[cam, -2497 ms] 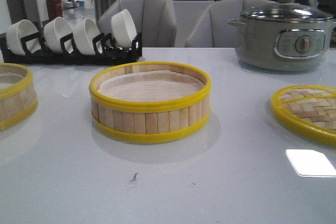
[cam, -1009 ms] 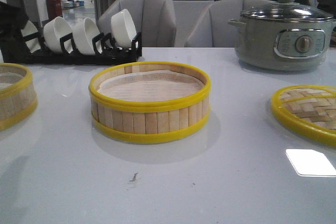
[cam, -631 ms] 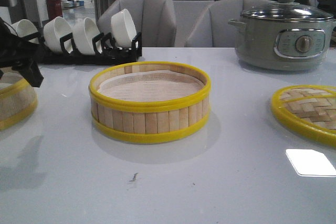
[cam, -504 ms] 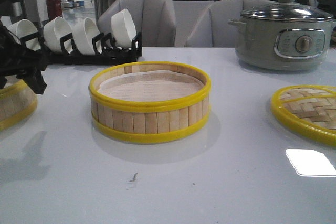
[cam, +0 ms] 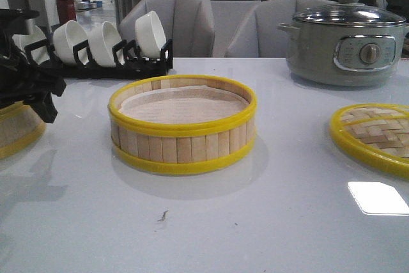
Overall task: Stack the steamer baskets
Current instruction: 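Reach the left gripper to the steamer basket nearest it and grasp its rim, then lift the basket with the left gripper and carry it over the middle basket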
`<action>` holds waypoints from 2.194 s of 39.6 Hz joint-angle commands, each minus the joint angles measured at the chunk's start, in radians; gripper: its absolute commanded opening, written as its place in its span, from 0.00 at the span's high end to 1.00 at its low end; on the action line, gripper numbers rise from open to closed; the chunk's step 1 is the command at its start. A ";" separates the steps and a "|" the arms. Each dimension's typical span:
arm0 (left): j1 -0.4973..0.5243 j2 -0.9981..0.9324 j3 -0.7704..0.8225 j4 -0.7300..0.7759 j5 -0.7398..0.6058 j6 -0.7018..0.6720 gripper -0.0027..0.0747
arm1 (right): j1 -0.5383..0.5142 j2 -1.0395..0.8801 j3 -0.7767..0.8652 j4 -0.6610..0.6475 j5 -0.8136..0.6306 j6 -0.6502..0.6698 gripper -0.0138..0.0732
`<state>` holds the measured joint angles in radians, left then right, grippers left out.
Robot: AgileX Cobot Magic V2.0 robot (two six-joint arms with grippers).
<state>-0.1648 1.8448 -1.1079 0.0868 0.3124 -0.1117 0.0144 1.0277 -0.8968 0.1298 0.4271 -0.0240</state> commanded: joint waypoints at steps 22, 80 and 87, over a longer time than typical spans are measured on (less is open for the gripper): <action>-0.030 -0.073 -0.296 -0.002 0.163 -0.012 0.85 | 0.001 -0.013 -0.036 -0.003 -0.084 -0.004 0.37; -0.644 0.117 -0.627 0.001 0.321 -0.012 0.85 | 0.001 -0.013 -0.036 -0.003 -0.087 -0.004 0.37; -0.644 0.118 -0.627 0.001 0.322 -0.012 0.85 | 0.001 -0.013 -0.036 -0.003 -0.087 -0.004 0.37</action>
<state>-0.8040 2.0243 -1.6967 0.0750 0.6966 -0.1256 0.0144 1.0277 -0.8968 0.1298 0.4144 -0.0240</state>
